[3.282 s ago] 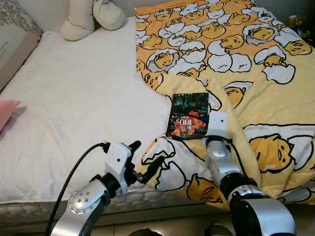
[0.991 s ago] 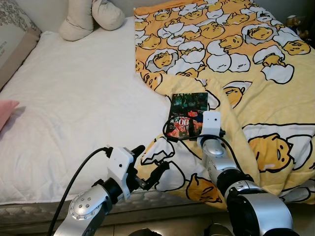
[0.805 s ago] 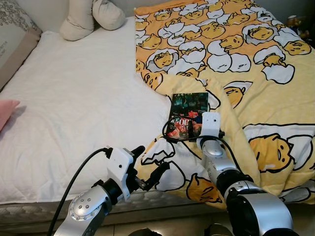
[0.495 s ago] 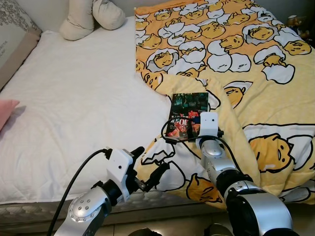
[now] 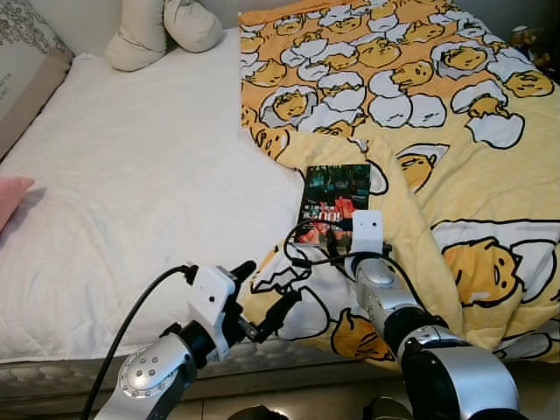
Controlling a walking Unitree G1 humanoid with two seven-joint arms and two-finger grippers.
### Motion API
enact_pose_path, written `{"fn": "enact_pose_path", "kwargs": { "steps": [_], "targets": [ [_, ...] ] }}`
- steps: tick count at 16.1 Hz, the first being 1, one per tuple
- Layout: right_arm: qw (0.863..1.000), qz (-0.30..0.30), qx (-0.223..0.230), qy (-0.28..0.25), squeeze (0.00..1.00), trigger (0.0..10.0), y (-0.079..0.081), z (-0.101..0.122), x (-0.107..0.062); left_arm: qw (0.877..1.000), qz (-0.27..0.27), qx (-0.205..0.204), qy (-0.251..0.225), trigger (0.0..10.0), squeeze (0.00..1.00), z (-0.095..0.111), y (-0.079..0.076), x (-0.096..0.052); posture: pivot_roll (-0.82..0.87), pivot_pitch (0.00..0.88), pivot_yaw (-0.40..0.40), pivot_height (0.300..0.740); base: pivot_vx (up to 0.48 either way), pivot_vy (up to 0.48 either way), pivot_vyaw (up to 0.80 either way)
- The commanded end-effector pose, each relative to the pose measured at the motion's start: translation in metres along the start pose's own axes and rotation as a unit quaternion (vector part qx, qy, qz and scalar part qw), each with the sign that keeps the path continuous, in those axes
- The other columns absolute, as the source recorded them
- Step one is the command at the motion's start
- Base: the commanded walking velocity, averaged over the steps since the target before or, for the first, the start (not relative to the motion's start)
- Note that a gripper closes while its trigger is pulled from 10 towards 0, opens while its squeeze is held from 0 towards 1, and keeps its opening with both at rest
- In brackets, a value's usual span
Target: Clean up the room
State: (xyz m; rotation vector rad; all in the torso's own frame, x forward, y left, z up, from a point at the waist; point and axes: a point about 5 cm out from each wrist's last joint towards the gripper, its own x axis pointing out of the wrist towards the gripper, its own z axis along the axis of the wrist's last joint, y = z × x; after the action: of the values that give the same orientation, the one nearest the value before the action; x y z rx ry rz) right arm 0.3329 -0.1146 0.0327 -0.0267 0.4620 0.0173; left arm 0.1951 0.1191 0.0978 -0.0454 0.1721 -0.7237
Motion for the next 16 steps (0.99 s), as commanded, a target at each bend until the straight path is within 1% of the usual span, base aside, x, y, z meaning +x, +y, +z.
{"fn": "enact_pose_path", "kwargs": {
  "steps": [1,4,5,6,7,8,10,12,13,16],
  "targets": [
    [1.000,0.013,0.007,0.027,0.00,10.0,0.006,-0.011,-0.002,1.000,0.005,0.006,0.009,10.0,0.00,0.000,0.002,-0.004,0.08,0.118,0.207,0.740,0.000,0.000,0.00],
    [0.999,0.018,0.016,0.040,0.00,10.0,0.007,-0.017,-0.003,1.000,0.005,0.006,0.011,10.0,0.00,0.000,0.002,-0.005,0.08,0.118,0.207,0.740,0.000,0.000,0.00],
    [0.998,0.022,0.037,0.050,0.00,10.0,0.007,-0.019,-0.004,1.000,0.005,0.006,0.011,10.0,0.00,0.000,0.002,-0.005,0.08,0.125,0.210,0.740,0.000,0.000,0.00],
    [0.995,0.030,0.073,0.066,0.00,10.0,0.007,-0.024,-0.005,1.000,0.006,0.007,0.012,10.0,0.00,0.000,0.002,-0.006,0.08,0.125,0.210,0.740,0.000,0.000,0.00],
    [0.994,0.033,0.084,0.068,0.00,10.0,0.008,-0.025,-0.005,1.000,0.006,0.007,0.013,10.0,0.00,0.000,0.002,-0.006,0.08,0.125,0.210,0.740,0.000,0.000,0.00],
    [0.993,0.039,0.093,0.063,0.00,0.0,0.008,-0.024,-0.005,1.000,0.006,0.007,0.013,10.0,0.00,0.000,0.002,-0.006,0.08,0.129,0.211,0.740,0.000,0.000,0.00],
    [0.992,0.050,0.105,0.052,0.00,0.0,0.011,-0.020,-0.004,1.000,0.006,0.007,0.013,10.0,0.00,0.001,0.002,-0.005,0.08,0.129,0.211,0.740,0.000,0.000,0.00],
    [0.983,0.063,0.161,0.055,0.00,0.0,0.015,-0.019,-0.004,1.000,0.005,0.006,0.013,10.0,0.00,0.000,0.002,-0.004,0.08,0.129,0.211,0.740,0.000,0.000,0.00],
    [0.982,0.064,0.171,0.055,0.00,0.0,0.015,-0.019,-0.004,1.000,0.005,0.006,0.013,10.0,0.00,0.001,0.002,-0.004,0.08,0.129,0.212,0.740,0.000,0.000,0.00],
    [0.982,0.064,0.173,0.048,0.00,0.0,0.014,-0.016,-0.004,1.000,0.004,0.006,0.013,10.0,0.00,0.001,0.002,-0.004,0.07,0.130,0.214,0.740,0.000,0.000,0.00]
  ]
}}
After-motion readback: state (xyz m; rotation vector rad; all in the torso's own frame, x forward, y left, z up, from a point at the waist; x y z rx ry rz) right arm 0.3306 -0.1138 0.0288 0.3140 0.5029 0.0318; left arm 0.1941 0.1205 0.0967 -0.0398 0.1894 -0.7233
